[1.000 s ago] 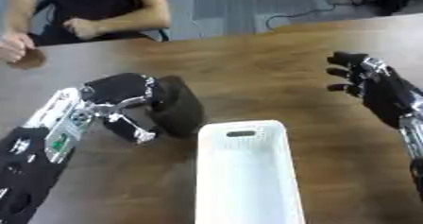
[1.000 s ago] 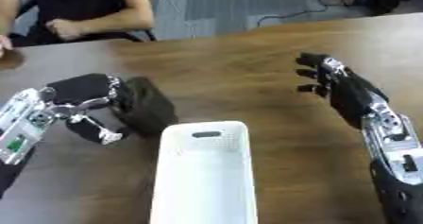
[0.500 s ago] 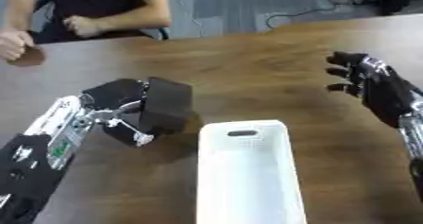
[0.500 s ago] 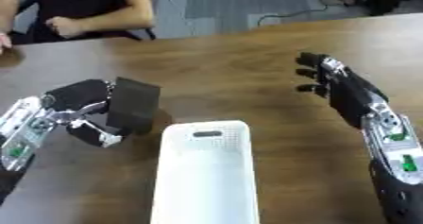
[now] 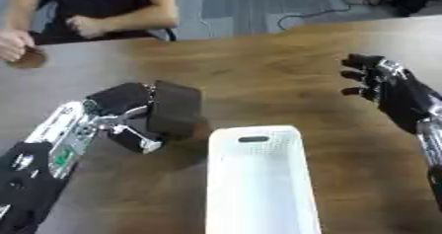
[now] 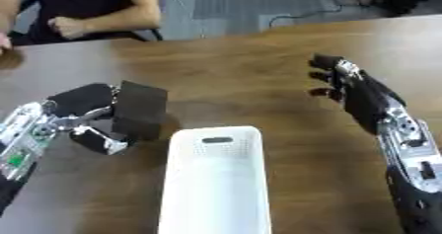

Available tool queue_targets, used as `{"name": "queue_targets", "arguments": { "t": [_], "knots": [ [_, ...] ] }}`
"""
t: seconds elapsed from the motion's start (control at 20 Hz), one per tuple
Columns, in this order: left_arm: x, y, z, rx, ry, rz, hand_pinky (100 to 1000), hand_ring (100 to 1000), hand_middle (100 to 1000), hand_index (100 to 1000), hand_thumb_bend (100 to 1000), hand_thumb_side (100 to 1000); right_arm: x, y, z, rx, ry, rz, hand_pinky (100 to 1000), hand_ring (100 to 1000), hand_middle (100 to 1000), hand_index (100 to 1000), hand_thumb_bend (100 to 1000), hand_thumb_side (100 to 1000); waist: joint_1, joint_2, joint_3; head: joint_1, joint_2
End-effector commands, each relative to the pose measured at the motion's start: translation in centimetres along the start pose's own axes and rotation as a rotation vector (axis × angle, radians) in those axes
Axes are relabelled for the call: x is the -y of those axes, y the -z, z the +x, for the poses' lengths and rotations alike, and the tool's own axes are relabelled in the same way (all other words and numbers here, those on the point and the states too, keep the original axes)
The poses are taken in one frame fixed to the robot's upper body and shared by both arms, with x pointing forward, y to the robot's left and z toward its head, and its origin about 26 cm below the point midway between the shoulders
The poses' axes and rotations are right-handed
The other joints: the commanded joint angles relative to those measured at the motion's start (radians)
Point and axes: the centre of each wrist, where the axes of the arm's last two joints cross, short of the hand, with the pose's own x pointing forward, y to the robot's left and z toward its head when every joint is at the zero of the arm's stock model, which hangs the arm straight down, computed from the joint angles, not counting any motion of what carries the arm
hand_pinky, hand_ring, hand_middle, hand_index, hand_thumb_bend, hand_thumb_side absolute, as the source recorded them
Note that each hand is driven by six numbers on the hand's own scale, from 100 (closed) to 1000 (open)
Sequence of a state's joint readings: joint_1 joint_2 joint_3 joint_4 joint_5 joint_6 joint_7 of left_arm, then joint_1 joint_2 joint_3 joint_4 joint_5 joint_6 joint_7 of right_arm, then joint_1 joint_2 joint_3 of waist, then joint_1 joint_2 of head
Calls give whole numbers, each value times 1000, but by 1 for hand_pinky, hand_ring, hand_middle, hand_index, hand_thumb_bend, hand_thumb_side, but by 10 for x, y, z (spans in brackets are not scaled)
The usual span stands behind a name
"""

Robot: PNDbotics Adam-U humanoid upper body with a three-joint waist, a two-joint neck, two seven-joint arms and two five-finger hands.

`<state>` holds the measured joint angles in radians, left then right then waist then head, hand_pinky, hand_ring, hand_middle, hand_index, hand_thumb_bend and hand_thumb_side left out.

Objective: Pick up objects on the table and place them in the box.

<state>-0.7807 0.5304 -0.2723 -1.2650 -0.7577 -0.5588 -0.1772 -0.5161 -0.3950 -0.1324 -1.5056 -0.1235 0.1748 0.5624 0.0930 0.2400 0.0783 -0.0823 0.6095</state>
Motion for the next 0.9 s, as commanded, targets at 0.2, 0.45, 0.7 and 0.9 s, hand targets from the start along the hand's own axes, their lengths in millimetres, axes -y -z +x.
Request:
{"name": "queue_targets", "arguments": {
  "t": [0.2,0.45,0.7,0.9],
  "knots": [
    [-79,-8,14,25,37,197,100,100,122,327,100,312,4,-3,5,7,-11,-16,836,978,980,1000,100,1000,-1,-37,9,-14,-13],
    [-85,-4,27,61,30,196,100,100,122,327,100,311,4,-4,4,5,-8,-19,837,978,980,1000,100,1000,-2,-40,7,-12,-17],
    [-89,0,34,88,34,191,100,100,122,328,100,310,4,-4,4,4,-8,-20,837,978,980,1000,100,1000,-1,-39,6,-13,-18],
    [-91,10,44,145,42,173,100,100,124,331,100,308,4,-4,3,2,-8,-19,837,978,979,1000,100,1000,2,-40,6,-11,-17]
  ]
}}
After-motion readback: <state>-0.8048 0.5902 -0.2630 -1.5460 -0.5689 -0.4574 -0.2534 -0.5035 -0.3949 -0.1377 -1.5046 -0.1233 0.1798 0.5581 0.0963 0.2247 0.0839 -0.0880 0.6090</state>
